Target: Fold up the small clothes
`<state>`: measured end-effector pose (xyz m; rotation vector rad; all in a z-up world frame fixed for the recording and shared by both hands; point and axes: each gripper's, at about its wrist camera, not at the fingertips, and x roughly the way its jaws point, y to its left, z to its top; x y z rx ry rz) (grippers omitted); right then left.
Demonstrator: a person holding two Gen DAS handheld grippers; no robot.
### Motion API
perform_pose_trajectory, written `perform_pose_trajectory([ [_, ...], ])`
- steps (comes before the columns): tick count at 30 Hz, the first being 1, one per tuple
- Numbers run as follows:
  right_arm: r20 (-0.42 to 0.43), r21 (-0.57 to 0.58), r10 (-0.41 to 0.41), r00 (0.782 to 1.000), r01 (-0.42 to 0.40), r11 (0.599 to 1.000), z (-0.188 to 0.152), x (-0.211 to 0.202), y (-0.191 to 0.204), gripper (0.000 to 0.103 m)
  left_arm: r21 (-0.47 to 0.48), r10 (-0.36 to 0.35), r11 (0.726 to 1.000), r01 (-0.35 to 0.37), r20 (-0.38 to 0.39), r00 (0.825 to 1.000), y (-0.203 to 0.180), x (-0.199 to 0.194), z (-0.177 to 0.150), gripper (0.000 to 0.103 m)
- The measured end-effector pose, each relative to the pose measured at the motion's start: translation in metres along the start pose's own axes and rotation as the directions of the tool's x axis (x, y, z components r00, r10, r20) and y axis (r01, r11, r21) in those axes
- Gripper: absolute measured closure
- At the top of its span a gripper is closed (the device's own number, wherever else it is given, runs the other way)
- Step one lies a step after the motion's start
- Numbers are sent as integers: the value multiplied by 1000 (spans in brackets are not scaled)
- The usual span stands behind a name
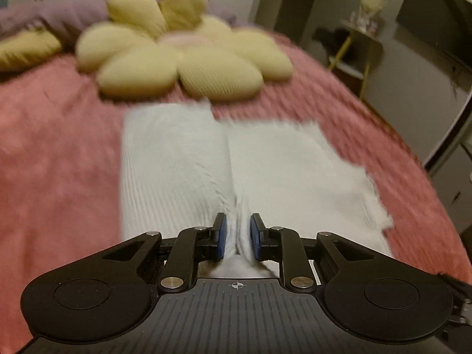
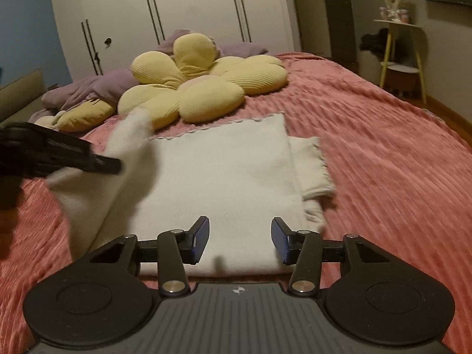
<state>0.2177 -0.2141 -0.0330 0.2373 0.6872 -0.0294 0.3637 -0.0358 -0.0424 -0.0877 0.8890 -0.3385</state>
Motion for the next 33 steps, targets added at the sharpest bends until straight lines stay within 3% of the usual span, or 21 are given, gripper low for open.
perform_pose_trajectory([
  [4, -20, -8, 9, 1000, -9, 1000, -3, 0, -6, 61, 14, -6, 1000, 6, 12, 1000, -1, 8, -18, 73],
  [7, -27, -15, 24, 999, -25, 1000, -4, -1, -6, 61, -26, -57, 998, 58, 55, 997, 9, -25, -19, 70],
  [8, -28, -18, 27, 999, -27, 999, -3, -1, -5, 61, -41, -72, 996, 76, 89, 993, 15, -38, -20, 62],
  [9, -27, -19, 29, 999, -30, 999, -2, 0, -3, 61, -54, -68, 996, 75, 126, 990, 21, -51, -21, 54],
  [12, -25, -12, 64, 998, -64, 998, 6, 4, 2, 61, -121, 44, 992, -20, 198, 979, 45, -73, -28, 50],
  [16, -62, 21, 178, 982, -177, 984, 20, 16, 15, 61, -223, 172, 963, -148, 93, 981, 77, -56, -37, 53],
  [20, -115, 74, 270, 956, -262, 962, 26, 36, 28, 56, -193, 119, 975, -114, 12, 993, 78, -32, -47, 53],
  [24, -158, 121, 328, 931, -312, 942, 28, 58, 36, 50, -170, 97, 981, -96, 1, 995, 77, -31, -54, 50],
  [33, -213, 289, 437, 874, -371, 882, 37, 112, 41, 48, -173, 89, 981, -88, -2, 996, 79, -31, -55, 49],
])
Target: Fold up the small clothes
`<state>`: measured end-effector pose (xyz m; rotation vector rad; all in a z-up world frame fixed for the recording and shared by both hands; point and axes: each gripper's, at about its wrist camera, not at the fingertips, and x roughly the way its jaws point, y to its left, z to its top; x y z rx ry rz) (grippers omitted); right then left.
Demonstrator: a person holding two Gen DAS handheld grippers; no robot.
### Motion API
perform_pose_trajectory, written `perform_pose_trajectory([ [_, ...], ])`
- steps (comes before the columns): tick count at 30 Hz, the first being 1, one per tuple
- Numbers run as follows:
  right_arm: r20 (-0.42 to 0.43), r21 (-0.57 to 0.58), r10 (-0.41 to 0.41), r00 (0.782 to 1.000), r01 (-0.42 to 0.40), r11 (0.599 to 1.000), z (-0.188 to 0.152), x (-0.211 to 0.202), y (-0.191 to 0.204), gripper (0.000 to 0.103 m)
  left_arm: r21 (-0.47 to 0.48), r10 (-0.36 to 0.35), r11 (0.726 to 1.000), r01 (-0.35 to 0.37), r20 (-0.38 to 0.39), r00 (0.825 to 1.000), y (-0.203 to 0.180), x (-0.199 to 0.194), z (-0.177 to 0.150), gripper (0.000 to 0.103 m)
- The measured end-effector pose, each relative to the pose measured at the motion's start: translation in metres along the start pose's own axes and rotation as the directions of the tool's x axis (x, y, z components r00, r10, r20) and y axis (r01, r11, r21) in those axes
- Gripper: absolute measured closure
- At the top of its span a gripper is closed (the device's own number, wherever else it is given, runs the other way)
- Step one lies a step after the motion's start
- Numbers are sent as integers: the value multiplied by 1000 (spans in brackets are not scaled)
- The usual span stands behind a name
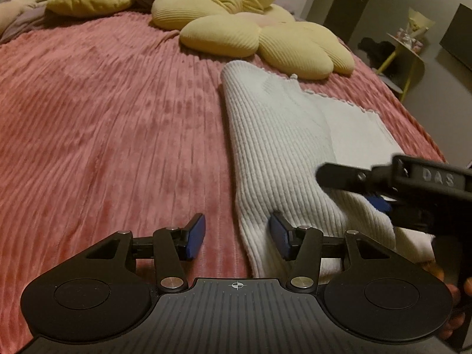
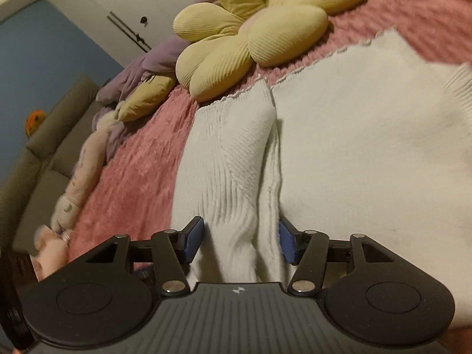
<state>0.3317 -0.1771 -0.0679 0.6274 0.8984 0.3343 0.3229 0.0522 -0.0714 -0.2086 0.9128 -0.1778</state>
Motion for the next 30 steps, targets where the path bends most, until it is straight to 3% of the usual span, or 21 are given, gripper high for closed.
perform_pose_trajectory([
  [2, -12, 28, 17, 1000, -16, 999, 5, 6, -2, 56, -14, 4, 1000, -4, -4, 1000, 1, 0, 1, 48],
  [3, -19, 38, 12, 1000, -11, 999, 7, 9, -3, 71, -16, 11, 1000, -11, -3, 1000, 0, -2, 1, 46],
  [5, -11, 20, -20, 1000, 20, 1000, 9, 7, -1, 86, -5, 24, 1000, -24, 14, 1000, -5, -9, 2, 43],
  [9, 131, -175, -139, 982, 161, 971, 4, -19, 26, 89, 31, 23, 999, -25, 48, 999, -23, -19, 4, 37],
  [11, 260, -220, -203, 944, 262, 940, -4, -44, 37, 89, 55, 21, 998, -23, 41, 999, -33, -17, 5, 37],
  [13, 371, -250, -296, 880, 401, 881, -18, -62, 42, 89, 74, 31, 997, -32, 17, 999, -41, -9, 3, 37],
  [15, 411, -284, -372, 832, 505, 815, -30, -67, 37, 89, 70, 19, 997, -18, -22, 1000, -48, 2, 1, 39],
  [16, 390, -274, -402, 829, 521, 808, -31, -65, 28, 89, 67, 9, 998, -6, -35, 999, -51, 6, 0, 39],
  [17, 348, -248, -433, 831, 527, 813, -30, -61, 16, 89, 64, 8, 998, -5, -46, 999, -53, 10, -1, 39],
  [19, 265, -169, -429, 864, 480, 861, -26, -59, -13, 87, 65, 28, 998, -25, -41, 999, -56, 10, -2, 39],
  [22, 220, -2, -263, 939, 270, 963, -13, -78, -40, 77, 55, 33, 998, -30, -44, 998, -54, 9, -2, 39],
  [23, 208, 42, -217, 954, 213, 976, -10, -81, -48, 70, 55, 37, 998, -35, -43, 998, -55, 8, -2, 39],
  [24, 199, 87, -178, 964, 164, 983, -7, -81, -56, 69, 57, 46, 997, -44, -39, 998, -56, 7, -2, 39],
  [26, 172, 109, -161, 972, 143, 984, -2, -72, -61, 71, 77, 67, 995, -65, -25, 997, -62, 4, -4, 39],
  [27, 164, 96, -169, 972, 155, 983, 0, -66, -58, 80, 93, 79, 993, -77, -11, 997, -66, 1, -5, 39],
  [30, 206, -59, -232, 951, 249, 967, 7, -69, -36, 88, 141, 89, 986, -93, 30, 996, -77, -6, -4, 36],
])
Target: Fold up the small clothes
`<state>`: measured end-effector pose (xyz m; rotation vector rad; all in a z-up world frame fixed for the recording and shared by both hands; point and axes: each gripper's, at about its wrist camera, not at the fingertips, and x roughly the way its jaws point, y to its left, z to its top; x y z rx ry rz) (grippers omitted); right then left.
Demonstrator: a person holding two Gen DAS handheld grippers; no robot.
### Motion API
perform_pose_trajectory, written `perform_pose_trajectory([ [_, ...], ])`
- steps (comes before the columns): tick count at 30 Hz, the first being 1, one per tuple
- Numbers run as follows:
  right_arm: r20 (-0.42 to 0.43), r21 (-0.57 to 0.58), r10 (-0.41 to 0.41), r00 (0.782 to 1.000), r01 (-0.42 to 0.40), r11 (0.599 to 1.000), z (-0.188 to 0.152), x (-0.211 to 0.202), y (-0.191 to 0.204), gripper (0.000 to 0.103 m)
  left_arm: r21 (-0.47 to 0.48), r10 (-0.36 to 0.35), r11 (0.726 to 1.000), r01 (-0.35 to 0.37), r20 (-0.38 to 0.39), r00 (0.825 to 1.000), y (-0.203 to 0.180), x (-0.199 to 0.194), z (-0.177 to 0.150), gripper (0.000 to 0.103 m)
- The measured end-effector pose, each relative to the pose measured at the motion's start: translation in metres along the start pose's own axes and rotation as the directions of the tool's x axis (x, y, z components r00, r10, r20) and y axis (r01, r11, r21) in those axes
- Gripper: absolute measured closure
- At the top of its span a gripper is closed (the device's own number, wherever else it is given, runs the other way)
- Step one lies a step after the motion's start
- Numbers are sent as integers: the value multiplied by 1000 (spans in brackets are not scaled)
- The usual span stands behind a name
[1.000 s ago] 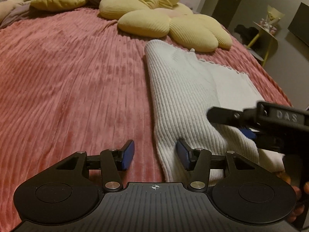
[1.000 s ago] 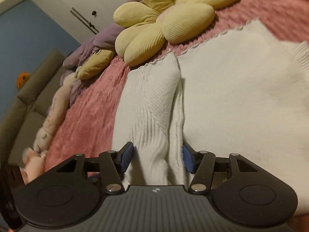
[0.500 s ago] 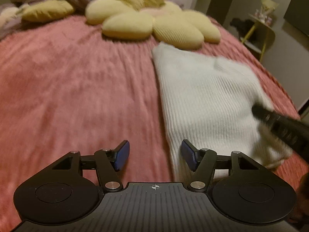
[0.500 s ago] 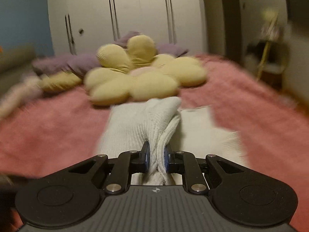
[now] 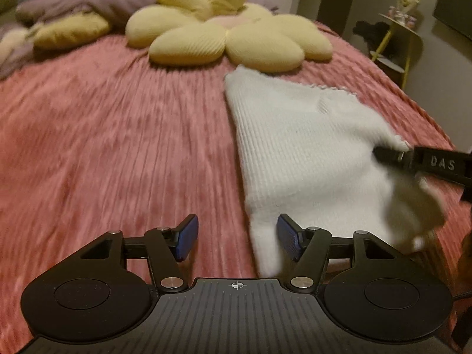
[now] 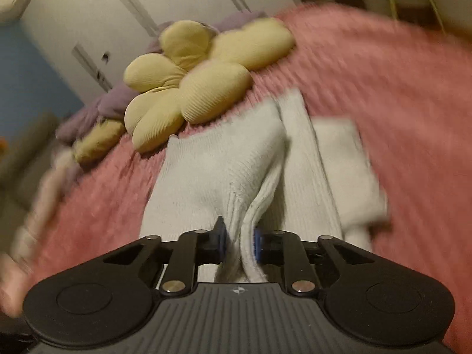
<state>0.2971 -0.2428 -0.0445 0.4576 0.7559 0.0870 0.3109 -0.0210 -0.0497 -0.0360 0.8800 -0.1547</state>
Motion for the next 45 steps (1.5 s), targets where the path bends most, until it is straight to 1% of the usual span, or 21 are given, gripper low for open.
perform_pose_trajectory([
  [2, 148, -222, -107, 983, 138, 965, -1, -18, 30, 88, 23, -6, 1000, 5, 10, 1000, -5, 0, 3, 34],
  [4, 258, -294, -181, 949, 256, 921, -6, -27, 44, 88, 29, -13, 999, 13, -7, 1000, -10, 4, 4, 34],
  [5, 277, -295, -205, 939, 286, 912, -6, -26, 43, 88, 29, -21, 999, 22, -14, 1000, -12, 7, 4, 34],
  [7, 253, -264, -252, 934, 318, 911, -6, -18, 29, 88, 32, -28, 999, 29, -26, 999, -14, 12, 2, 34],
  [9, 142, -173, -264, 954, 287, 942, -8, -2, 1, 86, 23, -40, 999, 41, -35, 999, -13, 14, 0, 29],
  [10, 138, -140, -251, 958, 270, 953, -10, 1, -12, 84, 12, -45, 999, 45, -43, 998, -11, 15, -1, 29],
  [12, 152, -149, -250, 956, 272, 951, -12, -3, -20, 59, -21, -59, 998, 58, -55, 997, -3, 14, 0, 27],
  [13, 148, -156, -269, 952, 291, 944, -9, -6, -21, 52, -31, -58, 998, 56, -55, 997, 0, 11, 0, 27],
  [14, 148, -153, -276, 950, 298, 942, -6, -10, -21, 47, -39, -44, 998, 43, -45, 998, 3, 8, 1, 27],
  [16, 183, -112, -265, 947, 288, 951, -3, -26, -25, 47, -54, -12, 998, 11, -12, 1000, 6, 2, 5, 27],
  [17, 197, -104, -263, 945, 287, 952, -4, -30, -23, 53, -69, -2, 998, 2, 7, 1000, 6, 1, 8, 26],
  [18, 223, -108, -258, 940, 287, 952, -3, -34, -19, 65, -81, -3, 997, 5, 16, 1000, 5, 1, 12, 25],
  [21, 251, -167, -219, 943, 265, 950, 1, -30, -1, 80, -98, -25, 995, 28, 23, 999, -5, 10, 29, 18],
  [23, 260, -216, -189, 947, 248, 944, 6, -17, 12, 82, -98, -37, 994, 40, 39, 999, -13, 21, 40, 15],
  [26, 267, -281, -190, 945, 265, 922, 17, 7, 24, 89, -84, 2, 996, 0, 25, 1000, -25, 41, 51, 15],
  [29, 260, -309, -206, 943, 283, 908, 20, 26, 19, 90, -82, 7, 997, -6, 14, 1000, -30, 59, 55, 14],
  [30, 243, -333, -227, 943, 301, 893, 19, 35, 15, 90, -81, 5, 997, -4, 12, 1000, -31, 62, 55, 14],
  [32, 262, -406, -287, 922, 375, 833, 11, 49, 10, 90, -66, 2, 998, -1, 12, 1000, -35, 68, 53, 14],
  [33, 265, -414, -291, 919, 381, 827, 10, 54, 7, 90, -50, 8, 999, -7, 21, 1000, -38, 70, 52, 14],
  [35, 260, -385, -282, 923, 367, 847, 12, 54, 0, 90, -32, 12, 999, -11, 29, 999, -42, 73, 50, 13],
  [45, 277, -375, -272, 922, 364, 852, 8, 57, -7, 90, -121, -9, 993, 7, -18, 1000, -31, 80, 51, 8],
])
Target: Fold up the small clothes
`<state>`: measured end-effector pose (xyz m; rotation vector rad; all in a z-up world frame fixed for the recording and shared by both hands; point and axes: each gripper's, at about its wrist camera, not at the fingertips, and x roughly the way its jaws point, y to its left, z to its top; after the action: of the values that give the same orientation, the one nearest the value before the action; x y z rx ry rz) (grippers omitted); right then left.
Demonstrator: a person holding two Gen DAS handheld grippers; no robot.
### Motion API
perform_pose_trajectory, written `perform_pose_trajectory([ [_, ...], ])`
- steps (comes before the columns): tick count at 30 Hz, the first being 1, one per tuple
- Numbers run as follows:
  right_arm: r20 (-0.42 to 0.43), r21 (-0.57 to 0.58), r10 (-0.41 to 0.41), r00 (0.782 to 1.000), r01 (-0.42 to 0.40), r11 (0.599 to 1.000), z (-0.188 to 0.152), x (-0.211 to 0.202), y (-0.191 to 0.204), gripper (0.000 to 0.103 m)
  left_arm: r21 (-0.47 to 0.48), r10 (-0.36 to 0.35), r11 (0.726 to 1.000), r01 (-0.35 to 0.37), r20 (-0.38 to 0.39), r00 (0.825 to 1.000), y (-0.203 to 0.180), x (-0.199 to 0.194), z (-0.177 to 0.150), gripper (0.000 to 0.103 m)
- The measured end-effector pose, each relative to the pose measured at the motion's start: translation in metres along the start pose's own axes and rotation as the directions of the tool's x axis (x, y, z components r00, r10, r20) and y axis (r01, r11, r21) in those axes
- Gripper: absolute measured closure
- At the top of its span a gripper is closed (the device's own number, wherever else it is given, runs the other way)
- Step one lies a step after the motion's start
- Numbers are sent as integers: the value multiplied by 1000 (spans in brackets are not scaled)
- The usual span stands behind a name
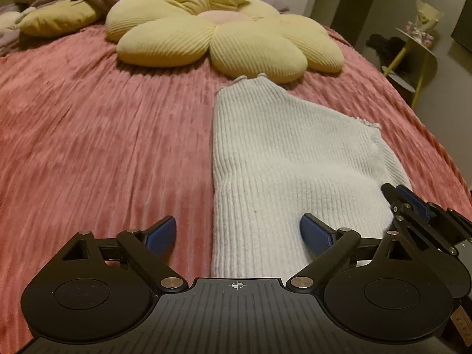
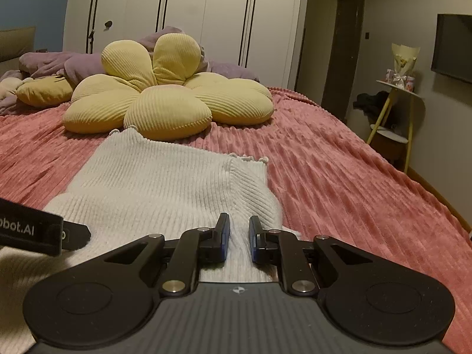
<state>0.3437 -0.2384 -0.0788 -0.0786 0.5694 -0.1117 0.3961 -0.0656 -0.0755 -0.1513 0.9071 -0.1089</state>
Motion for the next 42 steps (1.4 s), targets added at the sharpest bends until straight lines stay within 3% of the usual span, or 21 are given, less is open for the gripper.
perform_pose_trajectory([
  [3, -5, 7, 15, 1000, -15, 1000, 5, -12, -1, 89, 11, -8, 1000, 9, -12, 1000, 3, -13, 1, 11],
  [7, -8, 21, 44, 999, -43, 999, 1, -57, -5, 85, 25, -27, 999, 28, -16, 1000, 6, -29, -9, 11],
  [12, -80, 60, 88, 993, -83, 995, -27, -96, -16, 84, -16, -50, 999, 49, -33, 998, 12, -43, -29, 11],
  [16, -140, 107, 95, 986, -80, 991, -41, -123, -26, 80, 2, -49, 999, 50, -113, 992, 13, -50, -54, 12],
  [19, -186, 169, 116, 976, -84, 982, -48, -133, -32, 78, 36, -43, 998, 46, -78, 996, 13, -63, -70, 12],
  [23, -237, 241, 153, 959, -95, 966, -51, -141, -40, 78, -8, -64, 998, 63, -99, 993, 20, -75, -75, 12],
  [25, -223, 323, 208, 952, -129, 937, -49, -145, -47, 78, -3, -46, 999, 46, -100, 994, 21, -78, -77, 13],
  [28, -195, 479, 308, 931, -184, 858, -51, -141, -60, 72, 15, -24, 1000, 25, -100, 995, 19, -82, -78, 13],
  [34, -164, 689, 377, 911, -168, 705, -60, -115, -78, 68, 22, -19, 1000, 21, -112, 994, 17, -77, -77, 13],
  [37, -173, 694, 353, 920, -140, 707, -58, -108, -79, 87, 28, -22, 999, 25, -102, 995, 16, -77, -74, 13],
  [40, -153, 675, 327, 932, -143, 724, -56, -113, -78, 93, 32, -31, 999, 33, -76, 997, 17, -79, -68, 14],
  [41, -132, 685, 338, 932, -161, 711, -57, -117, -79, 94, 27, -35, 999, 37, -72, 997, 18, -79, -65, 14],
  [42, -100, 725, 376, 921, -191, 662, -59, -119, -83, 95, 19, -44, 999, 46, -70, 997, 20, -77, -61, 13],
])
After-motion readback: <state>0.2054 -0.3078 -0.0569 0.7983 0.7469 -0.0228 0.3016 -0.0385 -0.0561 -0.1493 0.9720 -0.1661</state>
